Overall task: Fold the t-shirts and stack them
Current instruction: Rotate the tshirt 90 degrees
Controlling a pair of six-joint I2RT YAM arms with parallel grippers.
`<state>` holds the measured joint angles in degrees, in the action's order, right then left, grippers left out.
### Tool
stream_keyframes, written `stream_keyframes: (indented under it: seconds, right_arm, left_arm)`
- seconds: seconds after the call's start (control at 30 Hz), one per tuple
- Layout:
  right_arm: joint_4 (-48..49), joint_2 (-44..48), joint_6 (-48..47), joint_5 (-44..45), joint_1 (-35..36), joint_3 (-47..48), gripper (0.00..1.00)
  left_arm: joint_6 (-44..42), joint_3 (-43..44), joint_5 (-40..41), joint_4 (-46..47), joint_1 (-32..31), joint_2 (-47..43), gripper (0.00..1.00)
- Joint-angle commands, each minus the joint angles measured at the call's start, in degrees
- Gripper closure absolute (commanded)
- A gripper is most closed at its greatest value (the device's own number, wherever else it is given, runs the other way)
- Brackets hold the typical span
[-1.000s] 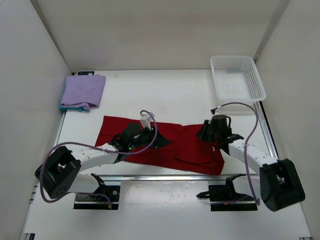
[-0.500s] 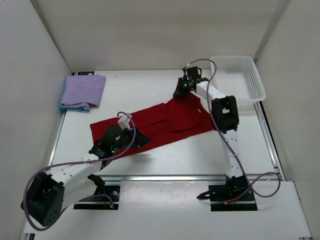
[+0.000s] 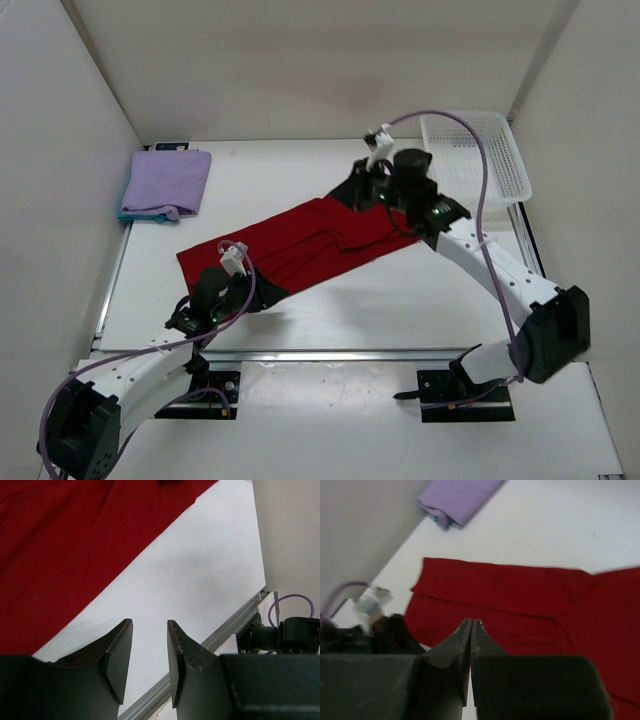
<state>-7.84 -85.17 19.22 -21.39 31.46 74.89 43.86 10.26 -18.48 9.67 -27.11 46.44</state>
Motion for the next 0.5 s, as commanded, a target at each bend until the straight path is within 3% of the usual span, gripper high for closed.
stream_keyframes:
  seconds: [0.0,0.2,0.33,0.47]
  right_arm:
    - [3.35,-1.68,0.64,6.26,-4.91,-17.28,0.99]
    - [4.4,2.45,0.81,8.2,-10.1,-32.59,1.0]
    - [4.85,2.46,0.73,10.04,-11.33,-35.86,1.0]
    - [6.25,-3.94,1.17,9.87,-13.7,-34.64,1.0]
  left_arm:
    - [0.35,1.86,0.11,1.23,-1.01,-1.35,0.56]
    - [0.0,4.15,0.81,3.33,-4.35,3.04,0.56]
    - [0.0,5.29,0.29,4.83,-4.79,6.2,0.56]
    - [-0.52,6.26,-0.77,6.32,-4.26,8.58,0.56]
